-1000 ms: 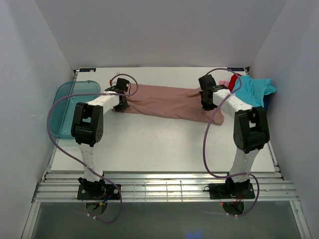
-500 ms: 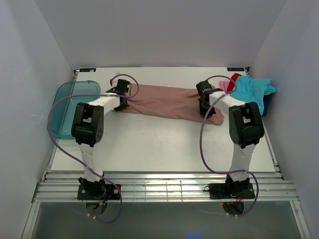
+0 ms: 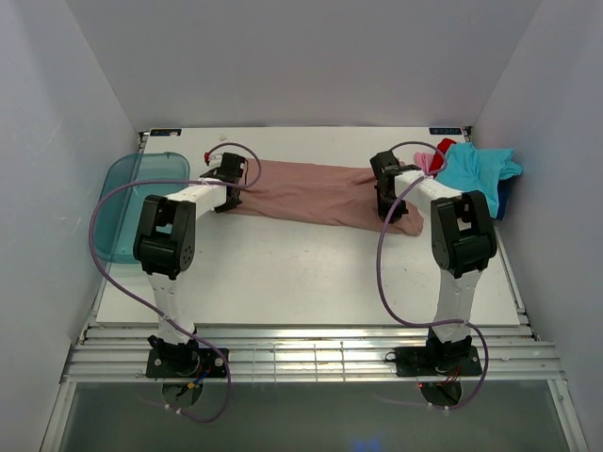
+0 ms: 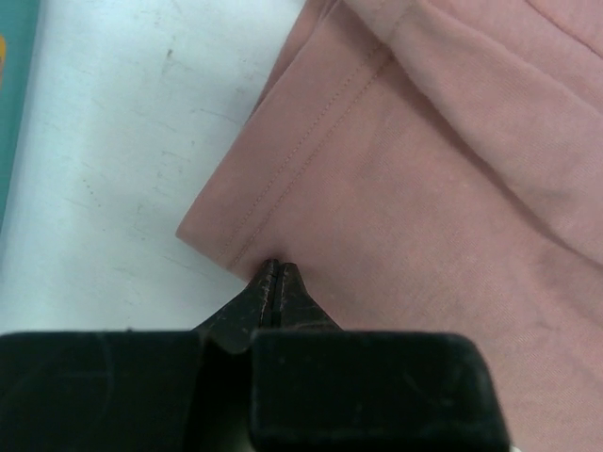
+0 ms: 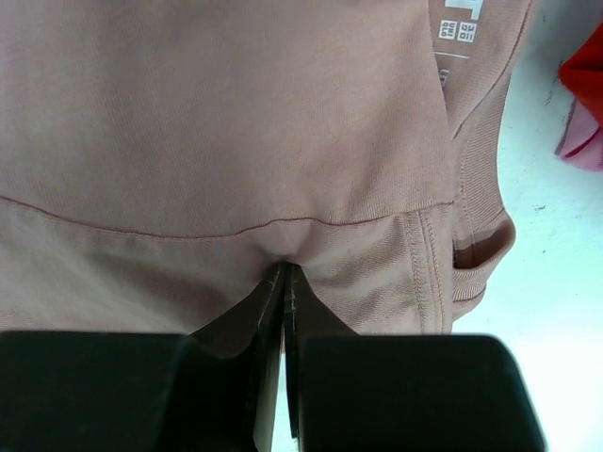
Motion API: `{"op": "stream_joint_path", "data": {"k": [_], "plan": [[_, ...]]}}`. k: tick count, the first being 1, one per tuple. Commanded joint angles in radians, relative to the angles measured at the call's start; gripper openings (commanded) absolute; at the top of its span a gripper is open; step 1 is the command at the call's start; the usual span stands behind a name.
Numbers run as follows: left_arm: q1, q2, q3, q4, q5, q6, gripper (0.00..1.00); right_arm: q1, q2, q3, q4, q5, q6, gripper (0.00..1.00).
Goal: Fold and stack the t-shirts
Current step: Fold the tshirt
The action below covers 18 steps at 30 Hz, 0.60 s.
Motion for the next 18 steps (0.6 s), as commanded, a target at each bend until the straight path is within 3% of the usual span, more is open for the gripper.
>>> {"op": "stream_joint_path", "data": {"k": [1, 8, 18], "plan": [[0.005, -0.022, -0.06, -0.097, -0.046, -0.036, 0.0, -0.031, 0.057, 0.005, -0.027, 0.024, 0.004, 0.08], [0.002, -0.134, -0.196, -0.129, 0.02, -0.07, 0.0, -0.079, 0.078, 0.028, -0.034, 0.015, -0.019, 0.08], [-0.006, -0.256, -0.359, -0.165, -0.006, -0.112, 0.0, -0.094, 0.127, 0.034, -0.016, 0.033, -0.057, 0.08]]}}
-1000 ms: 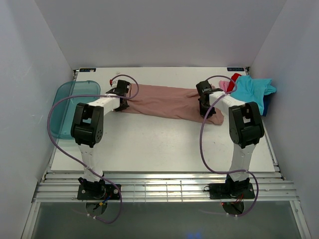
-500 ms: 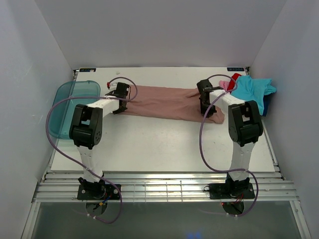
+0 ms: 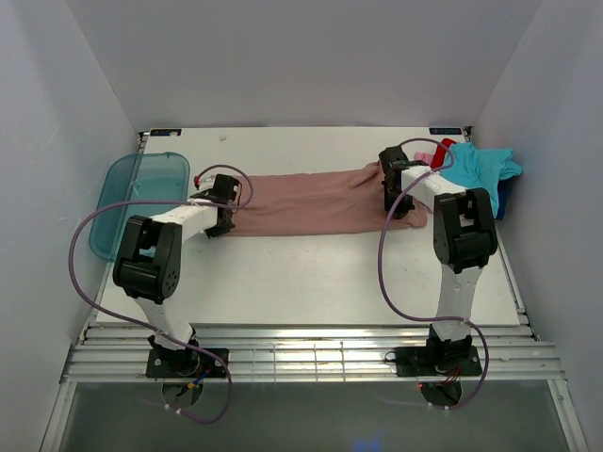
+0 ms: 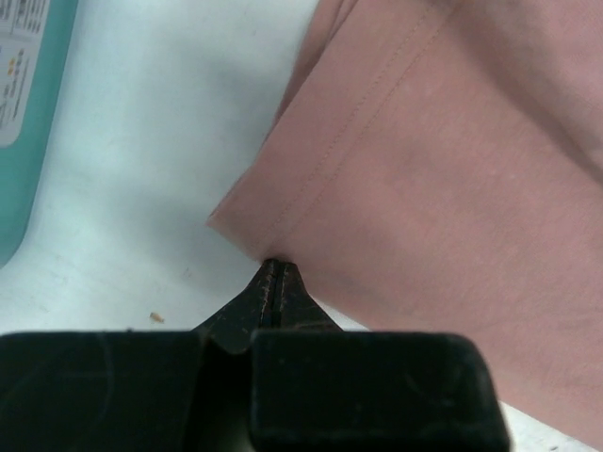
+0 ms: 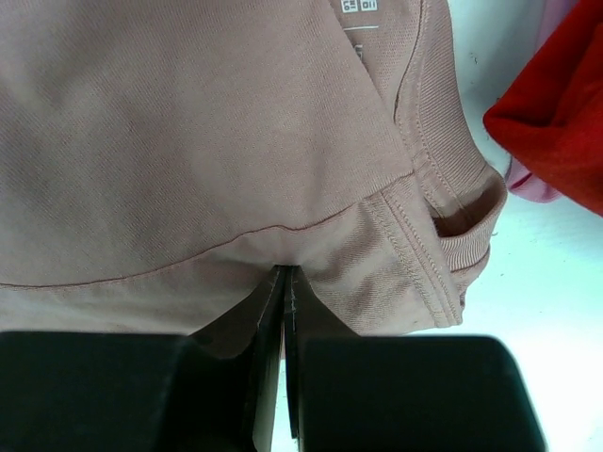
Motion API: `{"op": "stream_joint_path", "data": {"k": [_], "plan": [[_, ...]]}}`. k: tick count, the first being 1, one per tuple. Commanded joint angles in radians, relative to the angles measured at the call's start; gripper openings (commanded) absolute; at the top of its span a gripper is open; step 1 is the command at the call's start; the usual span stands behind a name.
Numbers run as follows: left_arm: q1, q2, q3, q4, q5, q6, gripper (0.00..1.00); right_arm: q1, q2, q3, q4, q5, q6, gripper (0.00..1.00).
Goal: Fold and stack the t-shirts
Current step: Fold the tshirt
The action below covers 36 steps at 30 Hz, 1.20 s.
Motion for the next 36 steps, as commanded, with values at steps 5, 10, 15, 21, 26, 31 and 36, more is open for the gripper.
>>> {"op": "stream_joint_path", "data": {"k": [5, 10, 15, 21, 26, 31, 36], "plan": [[0.003, -0.089, -0.079, -0.155, 0.014, -0.046, 0.0, -0.033, 0.061, -0.035, -0.003, 0.056, -0.034, 0.08], [-0.031, -0.208, -0.039, -0.18, 0.032, -0.054, 0.0, -0.033, -0.012, -0.1, 0.053, 0.057, -0.038, 0.08], [-0.063, -0.27, 0.106, -0.129, 0.102, -0.037, 0.0, -0.033, -0.149, -0.086, 0.084, 0.016, -0.077, 0.18], [-0.063, -0.149, 0.198, -0.04, 0.16, 0.022, 0.0, -0.03, -0.242, 0.018, 0.127, -0.088, -0.098, 0.34], [-0.063, -0.031, 0.205, -0.034, 0.16, 0.036, 0.0, -0.028, -0.102, 0.268, 0.032, -0.144, -0.129, 0.37], [-0.063, 0.021, 0.162, 0.004, 0.169, 0.036, 0.0, -0.03, 0.047, 0.478, -0.015, -0.187, -0.135, 0.38], [-0.063, 0.093, 0.146, 0.032, 0.126, 0.049, 0.0, -0.03, 0.161, 0.578, 0.049, -0.248, -0.156, 0.39]]}}
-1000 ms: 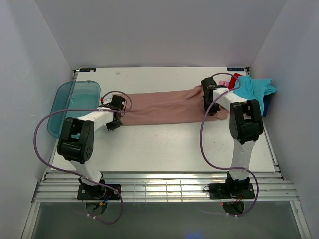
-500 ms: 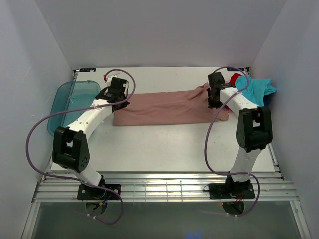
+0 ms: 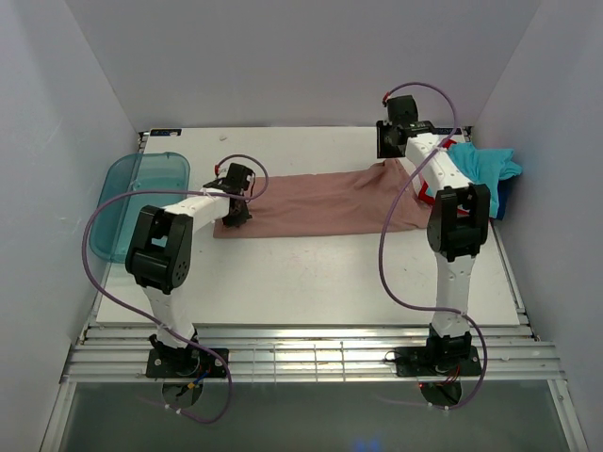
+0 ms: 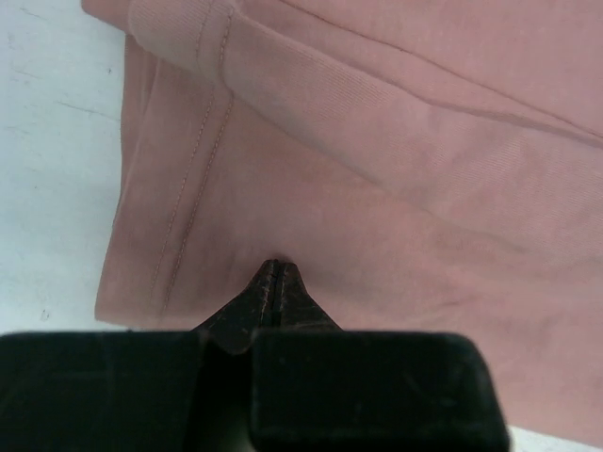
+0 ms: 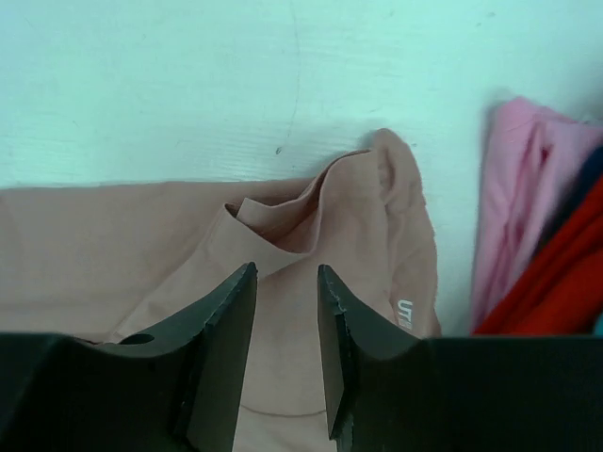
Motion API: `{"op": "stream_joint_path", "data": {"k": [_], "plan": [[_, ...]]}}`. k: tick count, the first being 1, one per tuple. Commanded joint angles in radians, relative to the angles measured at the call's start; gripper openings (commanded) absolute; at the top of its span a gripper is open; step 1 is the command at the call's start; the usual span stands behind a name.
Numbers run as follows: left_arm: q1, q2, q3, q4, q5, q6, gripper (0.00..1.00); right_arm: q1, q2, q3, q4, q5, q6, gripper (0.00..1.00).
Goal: Fold and stack the t-shirts
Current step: Fold the tshirt
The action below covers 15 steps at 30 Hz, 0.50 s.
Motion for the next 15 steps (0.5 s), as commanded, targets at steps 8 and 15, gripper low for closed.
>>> {"op": "stream_joint_path", "data": {"k": [8, 15], "plan": [[0.002, 0.002, -0.034, 0.04, -0.029, 0.012, 0.0, 0.001, 0.127, 0.051, 0.146, -0.14, -0.047, 0.45], [0.002, -0.037, -0.086, 0.041, -0.017, -0.007, 0.0, 0.001, 0.157, 0.062, 0.193, -0.189, -0.035, 0.48]]}}
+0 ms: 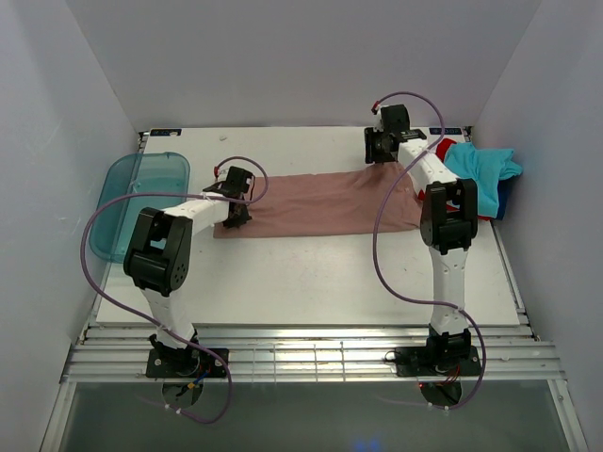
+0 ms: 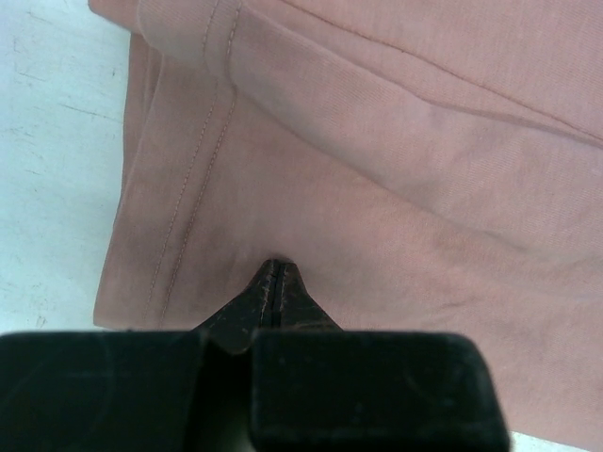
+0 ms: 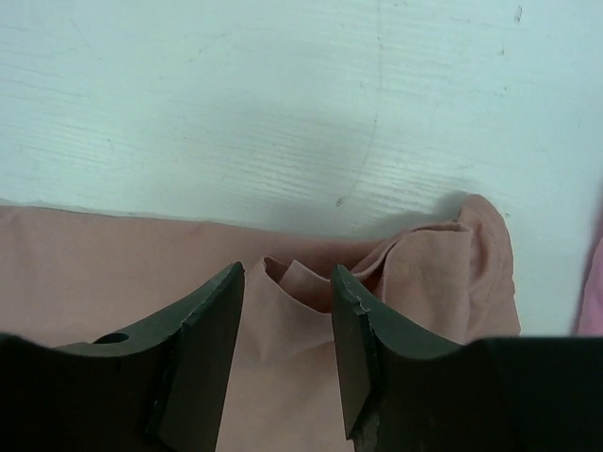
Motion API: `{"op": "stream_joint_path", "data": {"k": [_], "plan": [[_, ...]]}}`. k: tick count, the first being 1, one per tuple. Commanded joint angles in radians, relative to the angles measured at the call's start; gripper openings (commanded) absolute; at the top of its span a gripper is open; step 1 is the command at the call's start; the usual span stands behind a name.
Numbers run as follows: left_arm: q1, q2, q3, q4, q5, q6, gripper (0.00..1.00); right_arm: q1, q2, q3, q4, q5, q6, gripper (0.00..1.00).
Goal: Fold and stack the t-shirts
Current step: Fold the tshirt
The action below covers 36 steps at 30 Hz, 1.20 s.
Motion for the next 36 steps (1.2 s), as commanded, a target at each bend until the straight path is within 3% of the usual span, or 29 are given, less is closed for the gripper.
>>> {"op": "stream_joint_path", "data": {"k": [1, 13, 16, 19, 28, 36], "plan": [[0.002, -0.028, -0.038, -0.03, 0.003, -0.008, 0.0, 0.0, 0.025, 0.058, 0.062, -0.055, -0.007, 0.49], [0.002, -0.029, -0.029, -0.037, -0.014, 0.005, 0.0, 0.03, 0.106, 0.049, -0.03, -0.023, -0.075, 0.48], [0.002, -0.031, -0.024, -0.04, -0.02, 0.005, 0.0, 0.037, 0.108, 0.037, -0.028, 0.012, -0.085, 0.3], [0.002, -0.029, -0.024, -0.041, -0.019, 0.006, 0.0, 0.044, 0.096, 0.028, -0.011, 0.028, -0.088, 0.19], [0.002, -0.014, -0.03, -0.043, 0.004, -0.001, 0.0, 0.084, 0.005, -0.041, 0.126, 0.034, -0.072, 0.2], [0.002, -0.008, -0.053, -0.041, 0.026, -0.018, 0.0, 0.101, -0.001, 0.006, 0.142, 0.062, -0.057, 0.2]]}}
